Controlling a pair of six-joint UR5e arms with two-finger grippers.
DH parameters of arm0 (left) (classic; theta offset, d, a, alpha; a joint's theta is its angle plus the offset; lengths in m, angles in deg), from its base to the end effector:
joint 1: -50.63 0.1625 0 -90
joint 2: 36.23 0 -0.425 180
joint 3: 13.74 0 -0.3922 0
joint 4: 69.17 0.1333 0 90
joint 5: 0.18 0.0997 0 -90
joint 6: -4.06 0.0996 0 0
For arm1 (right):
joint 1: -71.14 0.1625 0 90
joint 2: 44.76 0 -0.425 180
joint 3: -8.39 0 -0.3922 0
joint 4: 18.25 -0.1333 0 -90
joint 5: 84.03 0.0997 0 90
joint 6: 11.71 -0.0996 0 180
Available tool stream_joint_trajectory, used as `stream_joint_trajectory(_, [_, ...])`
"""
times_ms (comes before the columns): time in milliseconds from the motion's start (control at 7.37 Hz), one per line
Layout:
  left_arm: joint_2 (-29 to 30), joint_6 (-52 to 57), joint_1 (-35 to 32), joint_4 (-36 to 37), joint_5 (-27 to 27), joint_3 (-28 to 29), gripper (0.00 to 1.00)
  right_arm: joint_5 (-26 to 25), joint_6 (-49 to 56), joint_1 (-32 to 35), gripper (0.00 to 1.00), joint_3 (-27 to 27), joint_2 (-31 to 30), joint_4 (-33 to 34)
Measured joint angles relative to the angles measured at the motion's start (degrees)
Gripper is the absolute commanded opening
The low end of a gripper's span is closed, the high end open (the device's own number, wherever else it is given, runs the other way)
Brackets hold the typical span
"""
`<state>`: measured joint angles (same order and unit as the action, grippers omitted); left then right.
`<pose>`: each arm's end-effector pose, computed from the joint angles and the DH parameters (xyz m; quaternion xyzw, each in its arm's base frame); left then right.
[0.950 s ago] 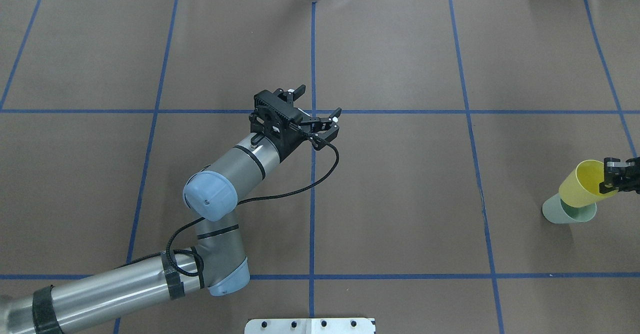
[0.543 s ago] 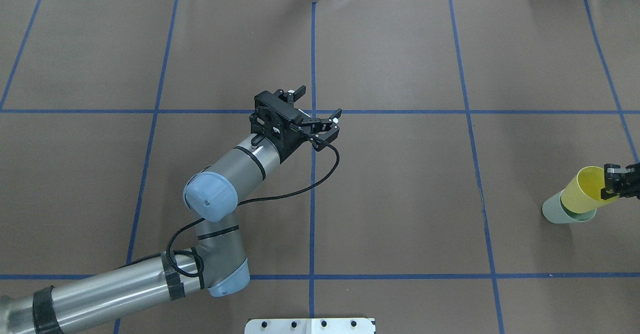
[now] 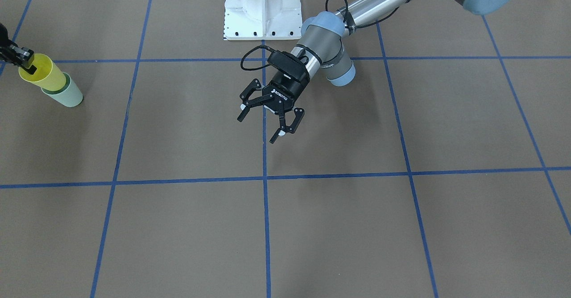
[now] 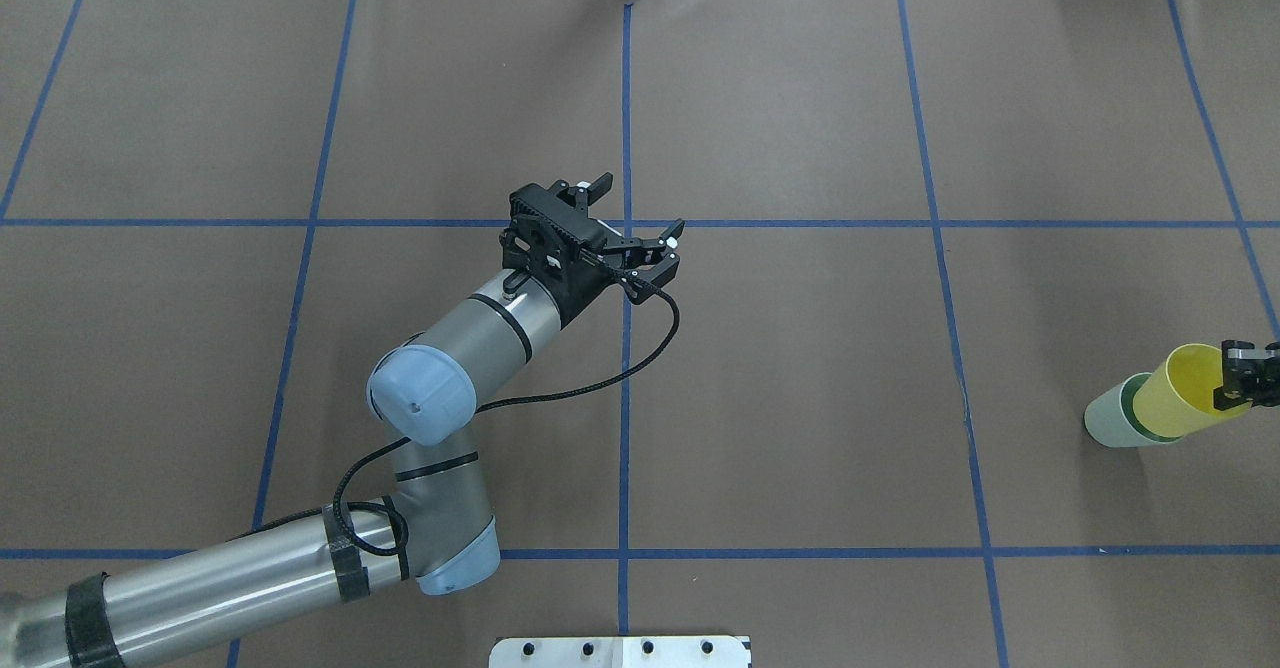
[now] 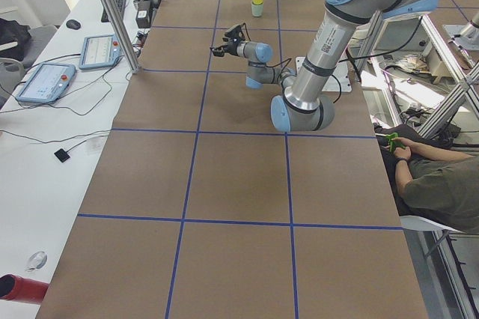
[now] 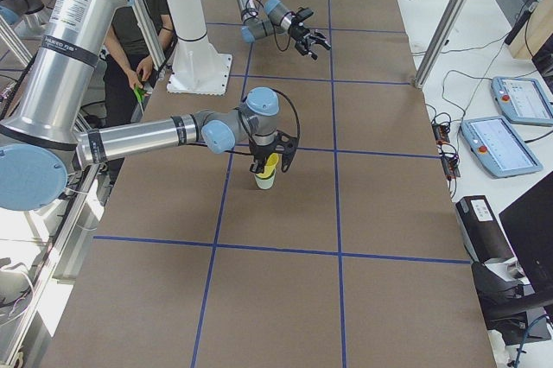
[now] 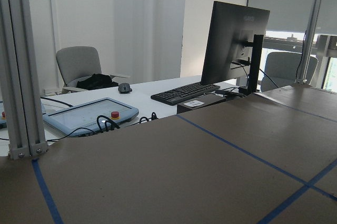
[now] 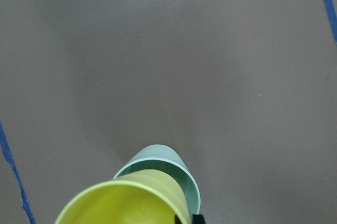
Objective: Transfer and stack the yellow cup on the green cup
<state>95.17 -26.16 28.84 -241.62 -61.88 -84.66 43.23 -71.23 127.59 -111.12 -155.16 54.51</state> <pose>0.5860 -0.4287 0.2136 0.6147 0.4841 0.0095 0.6226 -0.1401 -0.3434 0.5255 -0.0772 -0.3707 0.1364 0.9154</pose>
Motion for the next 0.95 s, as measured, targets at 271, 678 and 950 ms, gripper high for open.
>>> stream_joint_trajectory(271, [0.0, -0.07, -0.01, 0.0, 0.0, 0.0, 0.99, 0.0, -0.34, -0.42, 1.0, 0.47, 0.37, -0.2])
stream_joint_trajectory(678, [-0.31, -0.1, -0.5, 0.02, 0.12, 1.28, 0.99, -0.05, -0.69, -0.82, 1.0, 0.7, 1.74, -0.51])
stream_joint_trajectory(950, [-2.73, -1.57, -4.45, 1.99, 0.17, 4.2, 0.98, -0.82, -0.38, -0.25, 1.0, 1.37, 3.61, -2.99])
